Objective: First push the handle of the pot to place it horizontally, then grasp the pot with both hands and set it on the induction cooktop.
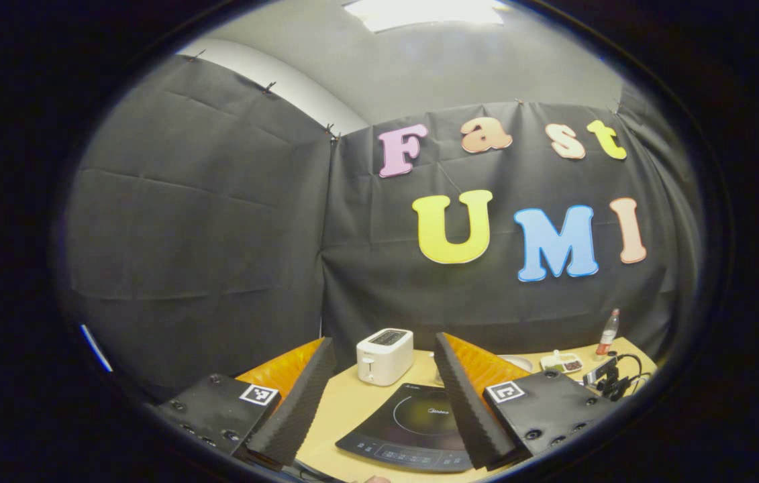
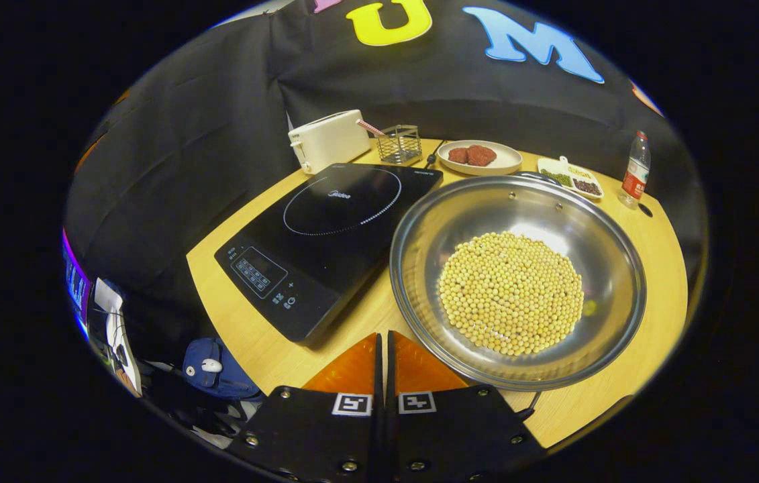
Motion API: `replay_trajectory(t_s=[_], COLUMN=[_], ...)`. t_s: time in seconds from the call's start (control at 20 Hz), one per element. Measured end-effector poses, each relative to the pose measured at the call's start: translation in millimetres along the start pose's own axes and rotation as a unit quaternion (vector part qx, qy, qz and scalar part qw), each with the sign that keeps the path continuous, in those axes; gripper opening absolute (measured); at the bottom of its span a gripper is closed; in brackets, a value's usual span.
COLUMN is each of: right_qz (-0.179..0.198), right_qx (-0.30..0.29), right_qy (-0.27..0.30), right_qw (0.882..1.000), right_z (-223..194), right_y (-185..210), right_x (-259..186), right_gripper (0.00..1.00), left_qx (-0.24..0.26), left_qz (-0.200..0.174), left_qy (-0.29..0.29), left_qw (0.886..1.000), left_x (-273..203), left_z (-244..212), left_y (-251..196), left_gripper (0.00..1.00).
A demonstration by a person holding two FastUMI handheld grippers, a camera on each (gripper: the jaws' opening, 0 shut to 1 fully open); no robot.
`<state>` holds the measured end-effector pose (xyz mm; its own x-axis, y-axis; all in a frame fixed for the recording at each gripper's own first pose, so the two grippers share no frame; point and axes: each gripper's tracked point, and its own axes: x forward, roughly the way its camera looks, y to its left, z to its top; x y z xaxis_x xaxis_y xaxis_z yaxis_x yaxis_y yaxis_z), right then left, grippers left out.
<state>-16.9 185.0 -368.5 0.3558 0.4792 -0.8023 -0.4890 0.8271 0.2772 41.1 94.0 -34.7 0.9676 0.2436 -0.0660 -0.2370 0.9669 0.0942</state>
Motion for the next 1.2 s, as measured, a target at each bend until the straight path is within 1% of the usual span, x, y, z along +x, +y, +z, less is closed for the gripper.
replay_trajectory(t_s=[0.15,0.45,0.5,0.55,0.6,0.65,0.7,0.75,0.95,1.0,1.05,1.1,1.2], right_qz=[0.005,-0.007,-0.01,-0.013,-0.016,-0.019,-0.023,-0.028,-0.048,-0.052,-0.056,-0.059,-0.066], right_qx=[0.018,0.024,0.028,0.032,0.036,0.04,0.043,0.047,0.065,0.07,0.074,0.077,0.08], right_qy=[-0.004,0.001,0.002,0.003,0.004,0.005,0.007,0.01,0.019,0.021,0.023,0.025,0.03], right_qw=[1.0,1.0,1.0,0.999,0.999,0.999,0.999,0.998,0.997,0.996,0.995,0.995,0.994], right_z=[3.2,-1.6,-3.6,-4.3,-6.6,-7.8,-9.9,-11.0,-17.8,-20.2,-21.0,-22.3,-24.0], right_y=[-1.4,-10.3,-13.2,-16.5,-18.4,-21.6,-24.3,-28.5,-44.4,-47.8,-51.4,-54.6,-61.7], right_x=[-4.6,-13.9,-15.1,-16.8,-19.0,-20.9,-22.8,-24.4,-34.4,-36.7,-38.6,-40.1,-42.5], right_gripper=[0.0,0.0,0.0,0.0,0.0,0.0,0.0,0.0,0.0,0.0,0.0,0.0,0.0], left_qx=[-0.002,-0.007,-0.009,-0.009,-0.01,-0.011,-0.012,-0.013,-0.017,-0.018,-0.018,-0.019,-0.021], left_qz=[-0.008,-0.033,-0.037,-0.041,-0.045,-0.049,-0.054,-0.058,-0.073,-0.076,-0.079,-0.082,-0.087], left_qy=[0.0,-0.002,-0.003,-0.002,-0.001,0.0,0.002,0.004,0.007,0.007,0.007,0.007,0.008], left_qw=[1.0,0.999,0.999,0.999,0.999,0.999,0.998,0.998,0.997,0.997,0.997,0.996,0.996], left_x=[-1.3,3.5,3.7,4.0,4.4,5.6,6.0,6.5,11.4,12.6,13.2,14.7,16.5], left_z=[0.6,2.0,1.0,0.7,-0.9,-1.1,-3.7,-4.6,-8.1,-8.6,-7.3,-8.3,-8.6], left_y=[-7.7,-37.7,-40.8,-43.5,-46.2,-49.4,-53.3,-56.4,-70.1,-72.5,-75.6,-78.8,-85.6], left_gripper=[0.94,0.94,0.96,0.94,0.96,0.94,0.94,0.96,0.97,0.94,0.96,0.94,0.94])
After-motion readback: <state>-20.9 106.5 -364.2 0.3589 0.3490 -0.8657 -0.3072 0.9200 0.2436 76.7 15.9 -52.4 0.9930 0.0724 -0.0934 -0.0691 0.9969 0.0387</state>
